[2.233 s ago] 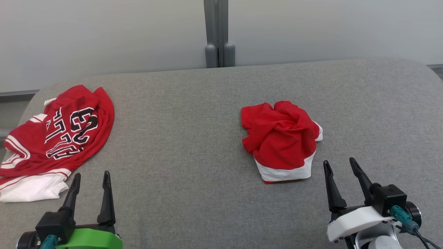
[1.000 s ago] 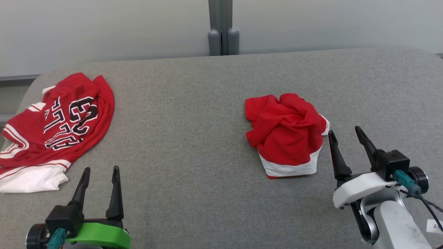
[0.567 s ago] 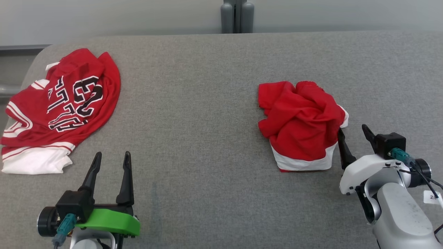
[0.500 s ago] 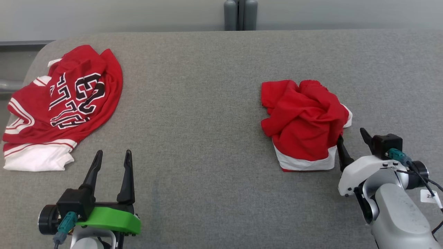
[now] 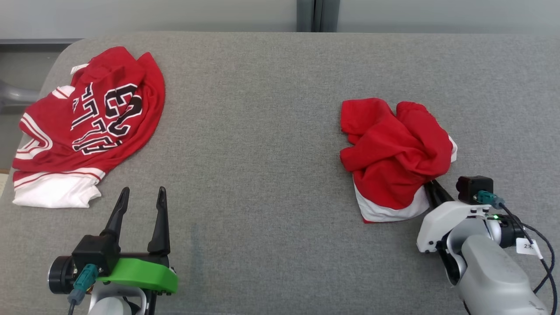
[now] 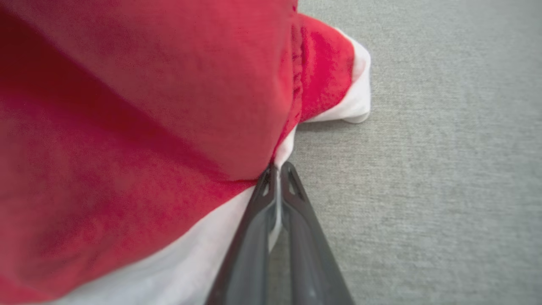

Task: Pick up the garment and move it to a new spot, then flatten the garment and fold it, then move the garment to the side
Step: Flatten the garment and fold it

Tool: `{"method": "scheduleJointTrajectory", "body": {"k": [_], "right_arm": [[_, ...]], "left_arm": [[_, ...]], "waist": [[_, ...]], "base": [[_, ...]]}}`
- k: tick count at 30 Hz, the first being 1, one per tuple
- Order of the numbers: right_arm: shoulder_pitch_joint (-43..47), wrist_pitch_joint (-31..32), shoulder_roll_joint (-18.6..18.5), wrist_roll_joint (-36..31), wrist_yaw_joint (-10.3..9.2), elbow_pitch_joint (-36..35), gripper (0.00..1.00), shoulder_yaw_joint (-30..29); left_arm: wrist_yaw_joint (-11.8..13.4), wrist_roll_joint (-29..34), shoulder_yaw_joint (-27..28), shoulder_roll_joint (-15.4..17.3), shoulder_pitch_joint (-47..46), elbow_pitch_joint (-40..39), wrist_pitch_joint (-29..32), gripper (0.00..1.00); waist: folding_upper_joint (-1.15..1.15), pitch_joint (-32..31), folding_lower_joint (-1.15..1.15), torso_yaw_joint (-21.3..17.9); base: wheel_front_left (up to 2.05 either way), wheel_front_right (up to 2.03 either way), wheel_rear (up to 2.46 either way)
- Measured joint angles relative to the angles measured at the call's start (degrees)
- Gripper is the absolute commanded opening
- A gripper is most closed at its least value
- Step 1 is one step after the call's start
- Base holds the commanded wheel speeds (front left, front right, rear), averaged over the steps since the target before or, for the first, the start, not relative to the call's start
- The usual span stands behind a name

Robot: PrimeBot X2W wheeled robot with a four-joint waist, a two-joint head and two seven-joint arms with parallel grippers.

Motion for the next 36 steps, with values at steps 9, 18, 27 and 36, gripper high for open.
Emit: {"method": "scheduleJointTrajectory", "body": {"k": [9,18,27,36], "right_arm": [[2.30,-0.32,-5.67,0.86,-0.02,-9.06,0.00,-4.48],[4.00,-0.32,-4.93,-0.60,-0.03,-24.73,0.00,-4.33],[4.74,-0.32,0.98,0.49,-0.04,-34.31,0.00,10.40],[8.45,-0.32,3.86,3.75,-0.04,-30.29,0.00,32.48]], "left_arm": [[-0.13,0.08,0.24,-0.26,0.15,0.03,0.00,1.00],[-0.16,0.08,0.07,-0.75,0.57,0.33,0.00,1.00],[-0.18,0.04,0.16,-1.01,0.88,0.29,0.00,1.00],[-0.18,-0.37,0.00,-1.15,1.42,0.81,-0.01,1.00]], "waist": [[0.00,-1.13,0.00,-2.25],[0.00,-3.10,0.00,-3.50],[0.00,-4.27,0.00,-1.45],[0.00,-4.91,0.00,3.30]], "base": [[0.00,0.00,0.00],[0.00,0.00,0.00],[0.00,0.00,0.00],[0.00,0.00,0.00]]}}
